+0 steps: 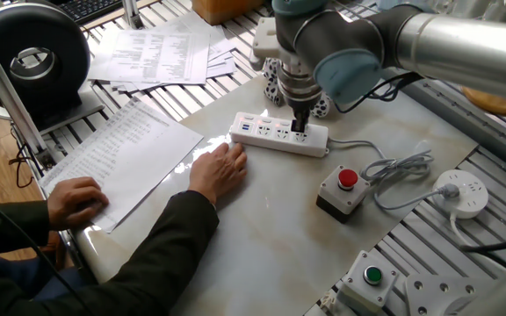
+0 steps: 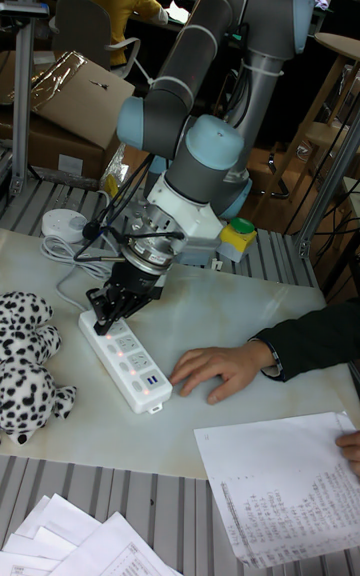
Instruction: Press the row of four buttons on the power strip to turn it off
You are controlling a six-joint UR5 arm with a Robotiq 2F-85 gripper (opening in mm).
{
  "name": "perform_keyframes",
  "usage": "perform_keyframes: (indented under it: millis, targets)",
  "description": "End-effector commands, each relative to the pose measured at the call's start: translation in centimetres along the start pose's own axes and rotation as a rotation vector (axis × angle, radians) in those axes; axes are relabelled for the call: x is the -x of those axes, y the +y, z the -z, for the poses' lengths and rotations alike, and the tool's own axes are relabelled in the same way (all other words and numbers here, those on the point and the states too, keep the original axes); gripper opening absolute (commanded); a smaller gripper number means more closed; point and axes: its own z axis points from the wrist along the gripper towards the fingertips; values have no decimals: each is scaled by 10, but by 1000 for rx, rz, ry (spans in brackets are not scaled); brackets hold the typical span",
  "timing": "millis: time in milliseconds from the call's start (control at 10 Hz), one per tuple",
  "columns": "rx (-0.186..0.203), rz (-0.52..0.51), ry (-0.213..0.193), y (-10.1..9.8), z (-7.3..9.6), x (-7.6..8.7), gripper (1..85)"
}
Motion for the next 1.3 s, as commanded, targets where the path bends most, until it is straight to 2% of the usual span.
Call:
perform_keyframes:
  millis: [0,200,300,400,500,600,700,800,1200]
  targets:
    - [6,-8,-12,0,-7,-1,10]
    - [-2,-21,-7,7,-8,-1,10]
    - [-27,-33,13,12,0,0,10]
    - [-39,-49,39,19,17,2,10]
    - [-8,-53,58,22,45,8,10]
    - [9,-36,65,15,65,11,10]
    - [28,-28,64,8,75,16,10]
    - [33,-27,64,4,78,21,10]
    - [20,-8,51,-2,52,30,10]
